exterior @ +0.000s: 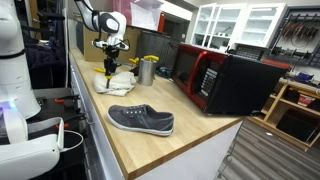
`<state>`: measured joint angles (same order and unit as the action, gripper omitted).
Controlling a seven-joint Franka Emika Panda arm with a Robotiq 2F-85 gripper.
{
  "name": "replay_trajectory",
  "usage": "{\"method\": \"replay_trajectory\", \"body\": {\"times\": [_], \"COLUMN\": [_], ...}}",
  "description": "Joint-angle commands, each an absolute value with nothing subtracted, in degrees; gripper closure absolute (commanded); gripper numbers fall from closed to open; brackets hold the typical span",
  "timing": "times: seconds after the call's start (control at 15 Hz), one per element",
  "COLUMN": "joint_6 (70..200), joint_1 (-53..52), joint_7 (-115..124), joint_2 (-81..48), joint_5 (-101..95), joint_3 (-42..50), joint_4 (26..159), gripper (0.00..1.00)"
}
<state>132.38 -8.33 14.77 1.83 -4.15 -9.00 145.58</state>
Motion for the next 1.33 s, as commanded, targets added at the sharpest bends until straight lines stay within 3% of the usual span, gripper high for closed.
{"method": "replay_trajectory", "body": {"times": [0.0, 0.4, 0.53, 0.6, 0.73, 1.27], "joint_6": [131.4, 131.9, 132.4, 132.8, 133.6, 135.6], "joint_1": [-7.8, -6.6, -6.5, -6.4, -6.5, -7.5], "joint_7": [18.3, 21.5, 22.9, 23.4, 24.0, 25.5], "joint_2": [3.4, 2.7, 1.5, 1.1, 0.1, -0.3], "joint_5": [-8.6, -10.2, -10.3, -9.8, -8.7, -6.5], "joint_3": [-8.7, -7.7, -7.5, -7.5, -7.6, -7.9], "joint_4": [146.3, 145.9, 145.3, 145.2, 145.0, 144.6], "gripper": [0.48, 0.02, 0.0, 0.3, 0.27, 0.84]}}
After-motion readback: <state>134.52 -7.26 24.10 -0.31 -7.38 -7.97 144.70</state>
